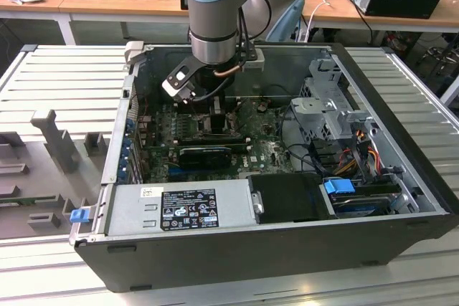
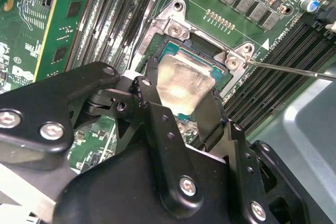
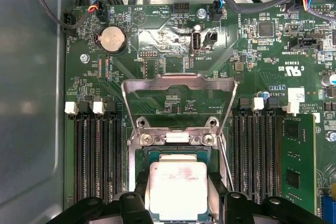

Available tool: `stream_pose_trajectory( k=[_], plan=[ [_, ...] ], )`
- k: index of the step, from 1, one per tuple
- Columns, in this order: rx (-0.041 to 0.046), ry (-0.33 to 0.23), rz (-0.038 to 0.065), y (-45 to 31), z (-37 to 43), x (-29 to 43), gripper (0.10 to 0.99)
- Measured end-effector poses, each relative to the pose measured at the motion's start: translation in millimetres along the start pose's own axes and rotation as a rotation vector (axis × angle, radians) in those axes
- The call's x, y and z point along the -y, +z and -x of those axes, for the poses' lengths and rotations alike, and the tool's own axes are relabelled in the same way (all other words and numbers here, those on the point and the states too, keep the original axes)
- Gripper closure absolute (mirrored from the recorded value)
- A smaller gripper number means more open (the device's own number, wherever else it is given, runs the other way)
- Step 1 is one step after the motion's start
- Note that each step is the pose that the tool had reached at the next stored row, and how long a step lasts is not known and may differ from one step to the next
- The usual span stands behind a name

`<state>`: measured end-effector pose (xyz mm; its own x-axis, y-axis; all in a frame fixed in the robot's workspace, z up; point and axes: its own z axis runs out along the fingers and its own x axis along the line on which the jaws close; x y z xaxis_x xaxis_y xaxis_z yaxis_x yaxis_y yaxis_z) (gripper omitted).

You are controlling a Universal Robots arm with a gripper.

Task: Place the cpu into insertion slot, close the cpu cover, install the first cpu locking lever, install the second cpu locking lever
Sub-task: 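Place the cpu into insertion slot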

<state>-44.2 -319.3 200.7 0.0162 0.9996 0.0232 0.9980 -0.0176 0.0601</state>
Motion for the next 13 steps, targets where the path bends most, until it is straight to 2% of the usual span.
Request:
stream_pose_trajectory(
  k=[1,2,8,9,12,13],
  plan=[
    [0.0002,0.000,0.000,0.0,0.0,0.0,0.561],
    [-0.0001,0.000,0.000,0.0,0.0,0.0,0.482],
    [-0.0005,0.000,0.000,-9.0,-0.2,-0.6,0.482],
    [-0.0006,0.000,0.000,-10.2,-0.3,-0.7,0.498],
    [-0.0004,0.000,-0.001,-13.5,-0.3,-0.9,0.690],
    [-0.0003,0.000,-0.001,-14.5,-0.3,-0.9,0.690]
  ],
)
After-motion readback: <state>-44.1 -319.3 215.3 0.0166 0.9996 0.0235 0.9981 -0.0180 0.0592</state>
